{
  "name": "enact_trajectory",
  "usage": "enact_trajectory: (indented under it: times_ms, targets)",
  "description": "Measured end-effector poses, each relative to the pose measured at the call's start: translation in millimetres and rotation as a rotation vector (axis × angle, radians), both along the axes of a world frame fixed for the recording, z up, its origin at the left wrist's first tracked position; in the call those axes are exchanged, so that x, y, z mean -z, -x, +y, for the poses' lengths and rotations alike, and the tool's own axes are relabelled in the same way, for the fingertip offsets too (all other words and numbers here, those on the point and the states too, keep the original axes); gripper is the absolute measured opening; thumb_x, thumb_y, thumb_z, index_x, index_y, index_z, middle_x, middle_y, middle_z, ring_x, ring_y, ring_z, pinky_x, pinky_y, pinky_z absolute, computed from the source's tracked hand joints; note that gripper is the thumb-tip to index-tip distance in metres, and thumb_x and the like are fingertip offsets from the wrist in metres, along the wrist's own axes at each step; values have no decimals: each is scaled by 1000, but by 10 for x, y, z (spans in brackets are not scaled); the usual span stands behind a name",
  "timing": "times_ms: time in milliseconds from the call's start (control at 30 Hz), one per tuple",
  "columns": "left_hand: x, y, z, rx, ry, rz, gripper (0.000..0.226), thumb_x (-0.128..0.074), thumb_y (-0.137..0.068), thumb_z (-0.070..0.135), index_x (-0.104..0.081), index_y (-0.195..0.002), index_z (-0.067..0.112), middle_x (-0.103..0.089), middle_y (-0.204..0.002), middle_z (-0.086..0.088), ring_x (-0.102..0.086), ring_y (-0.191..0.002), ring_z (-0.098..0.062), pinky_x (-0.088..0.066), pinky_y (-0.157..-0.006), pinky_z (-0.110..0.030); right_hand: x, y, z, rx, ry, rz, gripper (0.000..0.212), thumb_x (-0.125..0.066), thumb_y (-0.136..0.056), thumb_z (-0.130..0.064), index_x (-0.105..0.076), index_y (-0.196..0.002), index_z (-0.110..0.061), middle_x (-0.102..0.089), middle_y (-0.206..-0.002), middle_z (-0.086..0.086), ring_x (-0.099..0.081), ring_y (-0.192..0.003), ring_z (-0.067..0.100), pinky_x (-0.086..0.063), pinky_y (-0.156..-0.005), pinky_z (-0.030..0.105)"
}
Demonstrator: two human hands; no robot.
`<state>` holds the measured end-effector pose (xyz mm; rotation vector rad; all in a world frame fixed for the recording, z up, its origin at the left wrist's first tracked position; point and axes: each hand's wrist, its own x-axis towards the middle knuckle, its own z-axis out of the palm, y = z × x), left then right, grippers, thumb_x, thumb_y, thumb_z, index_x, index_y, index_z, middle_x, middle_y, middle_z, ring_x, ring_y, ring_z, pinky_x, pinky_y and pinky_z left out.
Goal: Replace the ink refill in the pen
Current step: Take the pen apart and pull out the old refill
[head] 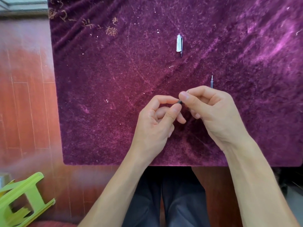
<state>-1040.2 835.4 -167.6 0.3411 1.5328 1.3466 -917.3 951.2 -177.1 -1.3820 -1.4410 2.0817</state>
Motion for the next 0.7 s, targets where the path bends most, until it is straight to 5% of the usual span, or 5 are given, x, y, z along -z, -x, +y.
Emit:
enact_trajectory:
  times_ms: [233, 467, 700]
  targets:
    - [39, 74, 52, 27, 18, 7, 13, -54, -105, 17, -63, -112, 11, -72, -70, -7, -48, -40, -13, -39, -43, -17, -2, 27, 37, -50, 65, 30, 23, -73, -97, -37, -85, -114, -27, -66, -80, -6, -49, -70, 8, -45, -65, 20]
    - [42, 126, 61, 67, 17, 24, 12, -55, -104, 22, -66, -109, 19, -74, -71, -7, -50, -42, -12, -39, -43, -20, -10, 85, 55, 18, 46, 15, 15, -85, -87, -37, -85, -95, -24, -70, -72, -15, -51, -62, 1, -45, -60, 18]
    - [68, 174, 68, 86, 26, -28, 16, -52, -106, 23, -64, -111, 15, -73, -71, -8, -49, -40, -15, -38, -43, -16, 18, 76, 89, -55, 43, 17, 17, -76, -98, -35, -85, -110, -27, -70, -81, -12, -51, -68, 3, -47, -65, 19]
